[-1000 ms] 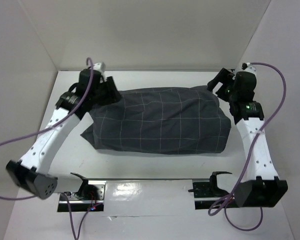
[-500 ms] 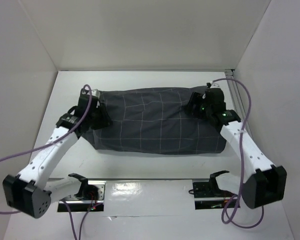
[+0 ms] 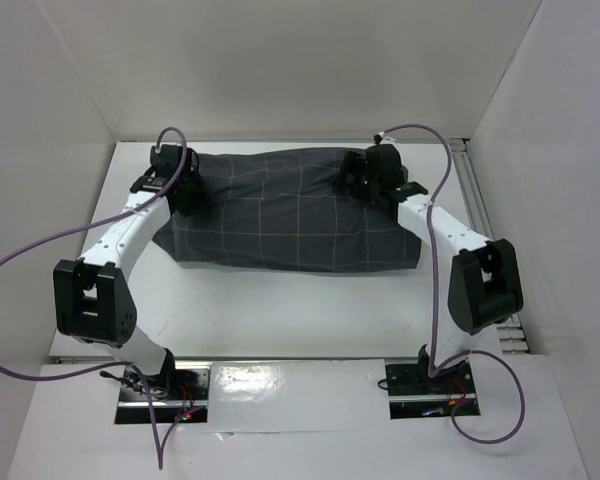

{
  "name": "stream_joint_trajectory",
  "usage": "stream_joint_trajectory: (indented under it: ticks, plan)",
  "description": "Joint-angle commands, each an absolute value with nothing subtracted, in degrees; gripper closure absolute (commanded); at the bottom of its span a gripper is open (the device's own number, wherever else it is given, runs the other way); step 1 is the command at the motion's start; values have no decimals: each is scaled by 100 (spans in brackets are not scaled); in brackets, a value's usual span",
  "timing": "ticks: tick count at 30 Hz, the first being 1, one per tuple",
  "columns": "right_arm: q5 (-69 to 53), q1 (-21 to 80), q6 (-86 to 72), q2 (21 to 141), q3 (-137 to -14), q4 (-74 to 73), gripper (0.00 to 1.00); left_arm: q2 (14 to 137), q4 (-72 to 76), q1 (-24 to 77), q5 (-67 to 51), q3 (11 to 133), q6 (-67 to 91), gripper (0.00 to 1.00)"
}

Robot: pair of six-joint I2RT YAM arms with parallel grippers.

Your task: Put the pillow into the pillowcase

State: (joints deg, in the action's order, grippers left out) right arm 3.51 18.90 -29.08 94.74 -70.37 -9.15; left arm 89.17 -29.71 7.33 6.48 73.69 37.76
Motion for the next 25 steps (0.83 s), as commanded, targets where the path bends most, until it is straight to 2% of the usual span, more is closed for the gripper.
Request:
stream_joint_trajectory:
  ticks: [1,2,3,7,10,17,22,25]
  plan:
    - [711,2091,-2840,9160,-7312,-1686,0,8913,-2996,870,483,7892,3420,56]
    - [825,2092,-2839,9019,-7391,-1801,0,8843,-3075,870,405,7997,3358,50]
    - [1061,2092,-2839,8765,-7618,-1958,0,8755,-3250,870,404,8207,3297,37]
    - [1808,2092,-2454,8098,-7962,-2872,0,8158,-3840,993,316,8771,3033,17]
    - [2326,2092,-2172,7509,-7902,-3294,0,7492,-3964,1116,387,8824,2918,16]
    - [3514,1925,-2171,6269,-7314,-4243,0,6208,-3841,1116,-43,7938,2584,13]
    - [3683,1925,-2479,5652,-7146,-4807,0,5513,-3779,1116,-167,7410,2532,10]
    - [3770,1925,-2479,5152,-6803,-4615,0,5248,-3779,1116,-27,7278,2479,9]
